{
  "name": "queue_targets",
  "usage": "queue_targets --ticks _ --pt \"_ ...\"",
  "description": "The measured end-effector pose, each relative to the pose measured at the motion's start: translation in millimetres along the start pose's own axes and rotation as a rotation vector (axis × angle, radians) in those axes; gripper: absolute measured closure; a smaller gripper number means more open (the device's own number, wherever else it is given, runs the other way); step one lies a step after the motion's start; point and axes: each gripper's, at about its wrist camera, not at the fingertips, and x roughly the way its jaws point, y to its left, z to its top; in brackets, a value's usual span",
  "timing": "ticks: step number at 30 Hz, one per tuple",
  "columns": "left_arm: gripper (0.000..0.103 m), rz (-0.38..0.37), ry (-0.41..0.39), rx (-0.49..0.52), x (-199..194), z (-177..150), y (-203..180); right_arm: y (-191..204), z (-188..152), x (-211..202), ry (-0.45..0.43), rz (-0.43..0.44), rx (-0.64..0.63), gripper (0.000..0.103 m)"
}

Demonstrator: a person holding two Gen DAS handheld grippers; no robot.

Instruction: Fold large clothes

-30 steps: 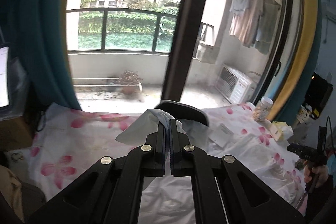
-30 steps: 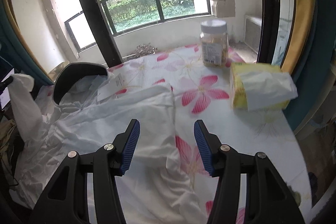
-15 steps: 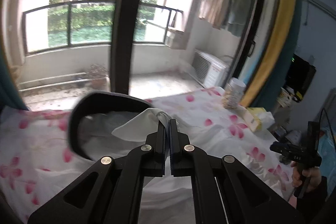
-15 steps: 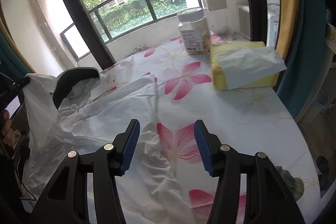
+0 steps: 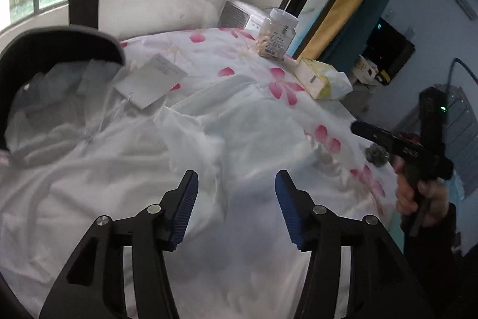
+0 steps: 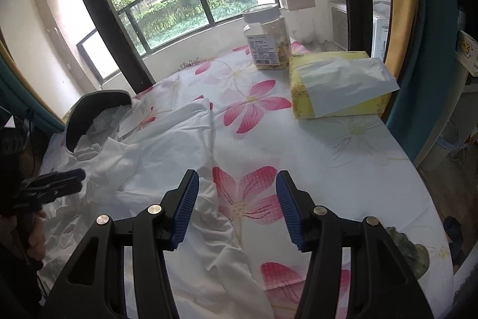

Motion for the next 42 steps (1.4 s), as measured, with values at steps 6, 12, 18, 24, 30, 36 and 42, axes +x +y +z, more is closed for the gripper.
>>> queue_targets --ticks 6,12,18,24,30,36,42 --pt "0.046 0.065 -0.113 -0.076 -61 -20 43 42 8 18 0.03 0.021 -0.07 0.049" --pt "0.036 0.225 -0.299 -0.217 -128 -49 105 107 25 50 0.059 0.044 -0.163 0.049" --pt "0.025 0.323 -0.367 -0.328 -166 -76 156 165 32 85 0.114 0.061 -0.278 0.049" --pt "0.024 0.403 -0.356 -0.379 -177 -101 186 203 30 124 0.209 0.097 -0.352 0.049" --pt "0.024 0.385 -0.291 -0.456 -172 -116 220 224 27 148 0.272 0.111 -0.41 0.097" --pt "0.024 0.373 -0.261 -0.454 -160 -116 224 222 43 121 0.129 0.078 -0.405 0.102" --pt "0.024 0.377 -0.241 -0.413 -151 -107 211 194 63 58 -0.109 0.069 -0.345 0.102"
